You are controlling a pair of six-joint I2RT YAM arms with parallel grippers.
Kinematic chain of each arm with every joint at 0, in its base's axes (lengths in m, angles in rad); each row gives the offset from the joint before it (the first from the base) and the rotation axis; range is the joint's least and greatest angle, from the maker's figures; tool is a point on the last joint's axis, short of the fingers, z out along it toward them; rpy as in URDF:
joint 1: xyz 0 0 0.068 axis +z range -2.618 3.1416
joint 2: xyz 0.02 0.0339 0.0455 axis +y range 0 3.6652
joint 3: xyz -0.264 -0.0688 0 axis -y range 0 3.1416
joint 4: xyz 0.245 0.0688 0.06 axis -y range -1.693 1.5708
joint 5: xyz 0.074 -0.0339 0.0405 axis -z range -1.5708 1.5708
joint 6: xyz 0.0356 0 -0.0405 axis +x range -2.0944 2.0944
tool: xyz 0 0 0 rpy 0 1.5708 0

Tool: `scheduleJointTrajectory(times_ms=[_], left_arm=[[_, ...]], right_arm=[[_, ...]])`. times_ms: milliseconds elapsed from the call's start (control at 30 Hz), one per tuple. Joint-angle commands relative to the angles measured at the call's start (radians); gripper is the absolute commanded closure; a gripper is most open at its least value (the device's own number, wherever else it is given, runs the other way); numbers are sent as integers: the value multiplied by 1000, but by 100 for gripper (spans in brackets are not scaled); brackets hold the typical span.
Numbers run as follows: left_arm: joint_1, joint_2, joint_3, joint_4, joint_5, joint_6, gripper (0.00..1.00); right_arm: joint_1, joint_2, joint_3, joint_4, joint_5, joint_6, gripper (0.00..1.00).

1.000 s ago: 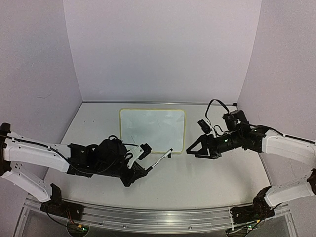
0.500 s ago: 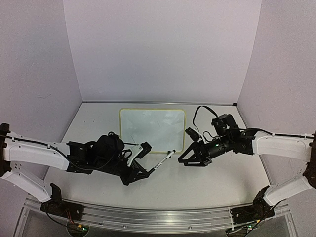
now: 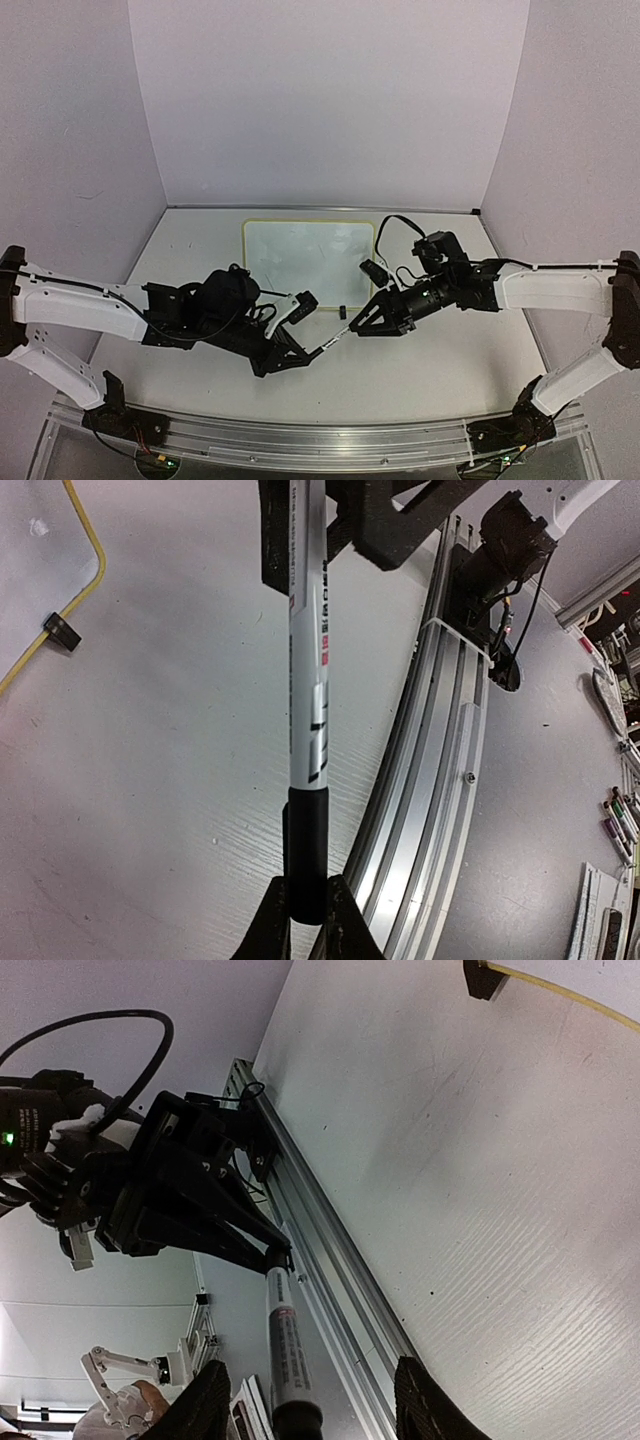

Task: Write a sentence on the whiteboard
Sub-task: Pass from the left arm to the right

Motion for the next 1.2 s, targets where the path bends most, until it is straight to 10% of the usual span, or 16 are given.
scheduleJointTrajectory(times_ms=[0,700,933,1167], left_arm=[[2,29,76,-31,54,33,100],[2,53,115,-68,62,53,99],[18,-64,36,0,-146,-53,32],[129,-205,-80,241,-147,-300,19]], right_arm=[[23,39,61,50,-35,-13,56],[51,3,28,51,13,-18,100],[49,-151,-50,51,302,-19,100],[35,-344,-129,92,577,-4,100]])
